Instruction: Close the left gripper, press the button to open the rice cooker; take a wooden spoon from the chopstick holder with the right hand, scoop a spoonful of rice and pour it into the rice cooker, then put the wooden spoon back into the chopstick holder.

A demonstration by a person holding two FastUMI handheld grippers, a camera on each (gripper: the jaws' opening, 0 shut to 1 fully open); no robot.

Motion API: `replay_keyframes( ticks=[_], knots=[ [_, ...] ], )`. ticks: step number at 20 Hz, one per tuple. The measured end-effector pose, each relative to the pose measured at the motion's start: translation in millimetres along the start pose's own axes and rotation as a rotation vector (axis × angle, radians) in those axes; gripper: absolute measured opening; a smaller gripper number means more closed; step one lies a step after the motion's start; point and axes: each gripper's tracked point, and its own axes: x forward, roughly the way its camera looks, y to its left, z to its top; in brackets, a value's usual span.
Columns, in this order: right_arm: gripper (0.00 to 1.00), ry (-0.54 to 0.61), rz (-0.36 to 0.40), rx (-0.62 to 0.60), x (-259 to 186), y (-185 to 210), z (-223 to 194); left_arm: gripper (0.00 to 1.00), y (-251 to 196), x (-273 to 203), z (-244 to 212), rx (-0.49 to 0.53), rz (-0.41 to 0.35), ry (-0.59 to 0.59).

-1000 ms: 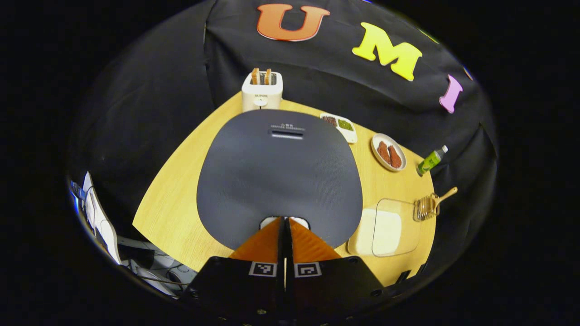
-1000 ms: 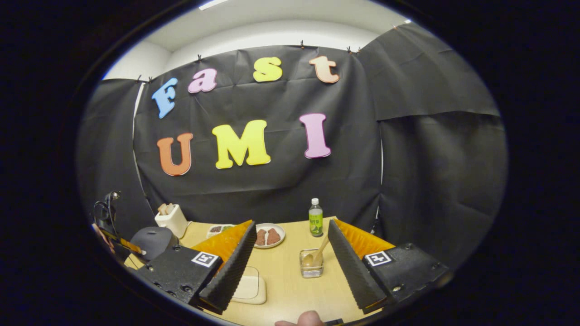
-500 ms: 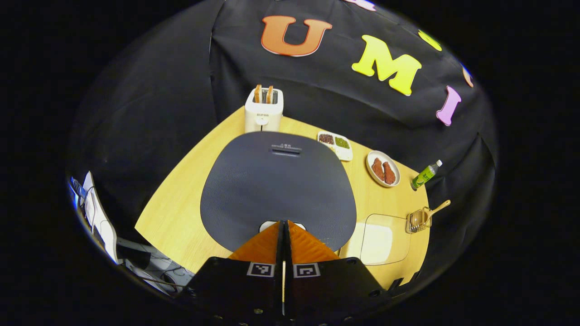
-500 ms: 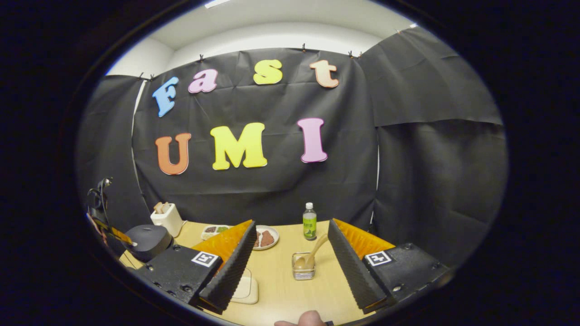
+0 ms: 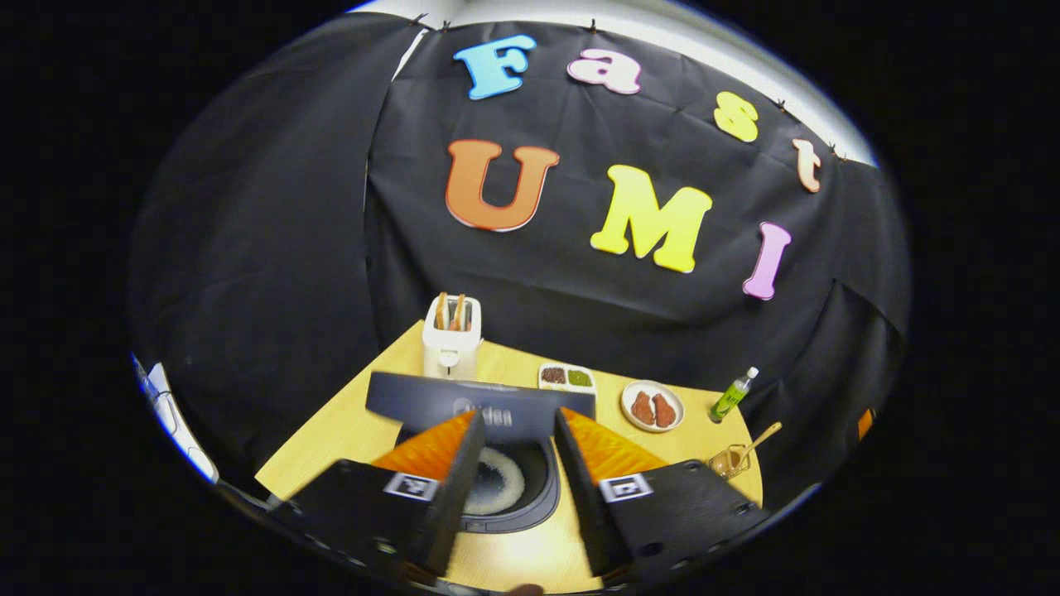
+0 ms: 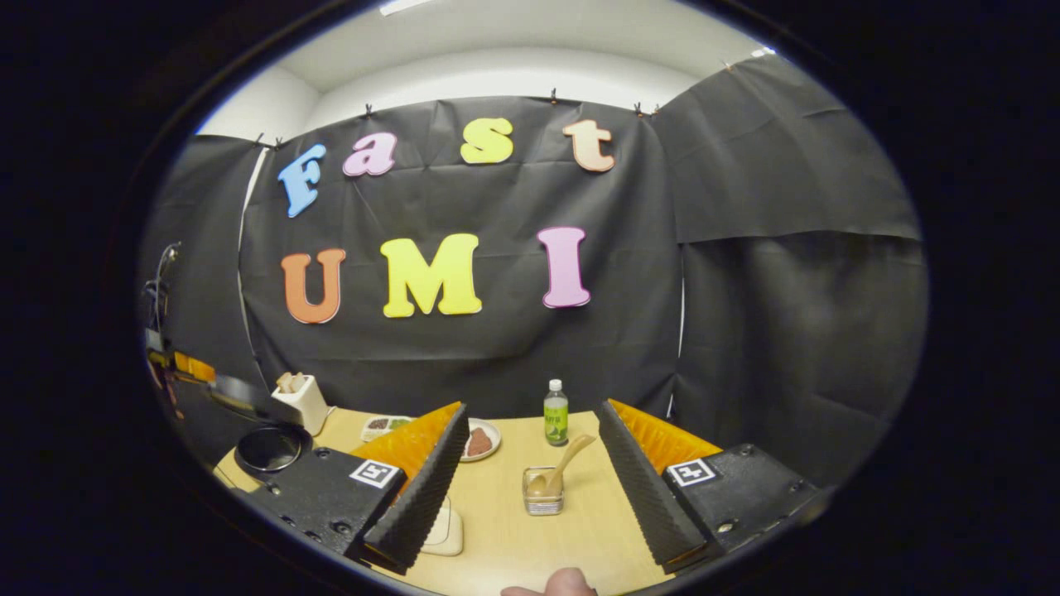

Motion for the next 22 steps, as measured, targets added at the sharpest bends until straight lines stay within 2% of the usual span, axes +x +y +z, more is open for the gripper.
replay_keyframes(
  ticks=[2,3,4,11,16,22],
  knots=[
    [1.0,0.003,0.007,-0.003,0,1,-2,1.0,-5,-5,20,0.02,0.015,-0.076],
    [1.0,0.007,0.01,-0.002,0,0,-4,1.0,-8,-14,27,0.026,0.023,-0.113],
    [1.0,0.012,0.013,0.0,1,-1,-6,0.95,-10,-24,33,0.033,0.028,-0.145],
    [1.0,0.09,0.026,0.031,33,-19,-49,0.95,-38,-79,35,0.083,0.035,-0.253],
    [1.0,0.133,0.034,0.038,83,-31,-80,0.95,-66,-99,22,0.133,0.039,-0.277],
    [1.0,0.243,0.072,0.109,162,-48,-138,0.94,-79,-114,23,0.155,0.108,-0.352]
  ],
)
